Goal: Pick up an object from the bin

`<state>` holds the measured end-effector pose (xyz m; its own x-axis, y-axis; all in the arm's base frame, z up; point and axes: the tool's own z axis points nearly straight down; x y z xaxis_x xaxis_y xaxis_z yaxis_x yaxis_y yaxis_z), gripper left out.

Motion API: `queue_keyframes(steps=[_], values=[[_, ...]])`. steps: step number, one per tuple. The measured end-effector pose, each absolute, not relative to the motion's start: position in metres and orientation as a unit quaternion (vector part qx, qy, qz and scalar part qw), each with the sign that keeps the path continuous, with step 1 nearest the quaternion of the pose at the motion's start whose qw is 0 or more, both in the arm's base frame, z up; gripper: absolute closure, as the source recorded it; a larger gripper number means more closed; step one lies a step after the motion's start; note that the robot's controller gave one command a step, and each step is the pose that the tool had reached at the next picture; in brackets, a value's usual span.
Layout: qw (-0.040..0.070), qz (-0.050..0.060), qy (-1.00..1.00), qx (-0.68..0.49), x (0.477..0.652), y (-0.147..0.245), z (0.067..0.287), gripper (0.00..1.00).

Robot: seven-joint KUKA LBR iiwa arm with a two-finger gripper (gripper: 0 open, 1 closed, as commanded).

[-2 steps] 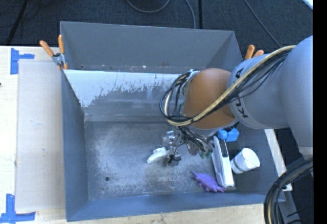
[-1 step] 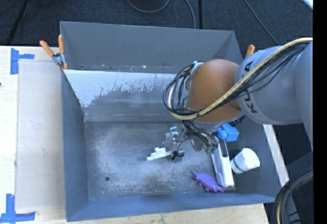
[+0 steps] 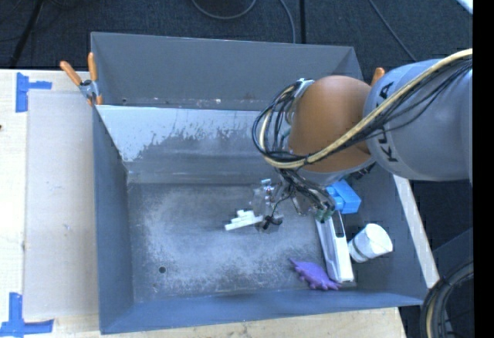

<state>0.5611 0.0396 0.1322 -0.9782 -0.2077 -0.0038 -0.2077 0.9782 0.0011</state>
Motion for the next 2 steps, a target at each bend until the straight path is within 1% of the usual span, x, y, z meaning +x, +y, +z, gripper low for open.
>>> queue_keyframes(steps=[1,2], values=[[-0.009,0.001,0.995,-0.101,0.552,0.038,0.128,1.00],[-0.006,0.001,0.995,-0.099,0.555,0.033,0.177,1.00]])
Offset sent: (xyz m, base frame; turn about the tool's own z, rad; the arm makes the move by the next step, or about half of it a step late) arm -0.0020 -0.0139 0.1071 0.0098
